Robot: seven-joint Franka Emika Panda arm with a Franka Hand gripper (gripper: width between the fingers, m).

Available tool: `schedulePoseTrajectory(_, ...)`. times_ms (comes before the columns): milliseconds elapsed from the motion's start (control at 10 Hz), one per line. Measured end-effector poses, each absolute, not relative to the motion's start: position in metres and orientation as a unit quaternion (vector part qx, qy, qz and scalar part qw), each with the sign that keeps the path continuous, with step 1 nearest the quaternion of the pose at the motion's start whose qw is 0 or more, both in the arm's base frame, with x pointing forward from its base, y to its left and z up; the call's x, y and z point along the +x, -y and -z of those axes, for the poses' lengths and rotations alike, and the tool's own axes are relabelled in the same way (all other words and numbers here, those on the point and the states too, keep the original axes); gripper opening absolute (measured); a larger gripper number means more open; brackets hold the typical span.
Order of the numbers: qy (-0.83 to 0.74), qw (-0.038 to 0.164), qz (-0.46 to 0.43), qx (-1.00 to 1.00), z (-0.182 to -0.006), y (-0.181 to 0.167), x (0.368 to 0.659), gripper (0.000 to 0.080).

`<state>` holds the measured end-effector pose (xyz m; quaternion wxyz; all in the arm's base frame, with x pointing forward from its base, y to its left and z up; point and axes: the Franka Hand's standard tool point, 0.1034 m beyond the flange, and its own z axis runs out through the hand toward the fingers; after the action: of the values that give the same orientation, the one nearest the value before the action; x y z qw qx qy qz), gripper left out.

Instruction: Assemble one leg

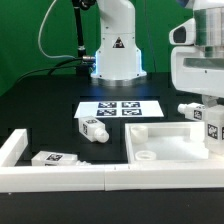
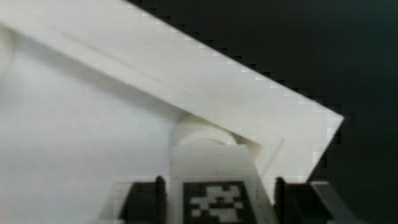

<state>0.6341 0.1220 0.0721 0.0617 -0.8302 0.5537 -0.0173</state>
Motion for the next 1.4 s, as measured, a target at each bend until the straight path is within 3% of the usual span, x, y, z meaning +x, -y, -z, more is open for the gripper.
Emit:
schedulePoseTrajectory(400,-0.606,0.07,0.007,-0.792,-0.0723,-0.1242,0.6349,0.0288)
schedulePoseTrajectory(600,-0.519,0.063,0.012,-0.852,-0.0732,-0.1232,0.6336,0.0596)
schedulePoseTrajectory(1100,-0.28,0.054,0.014,-0.958,-0.0733,-0.1258,0.6295,0.0649)
schedulePoseTrajectory(1400,-0.065,0.034,0.023,-0.997,-0.0771,-0.1177,0.6379,0.0649)
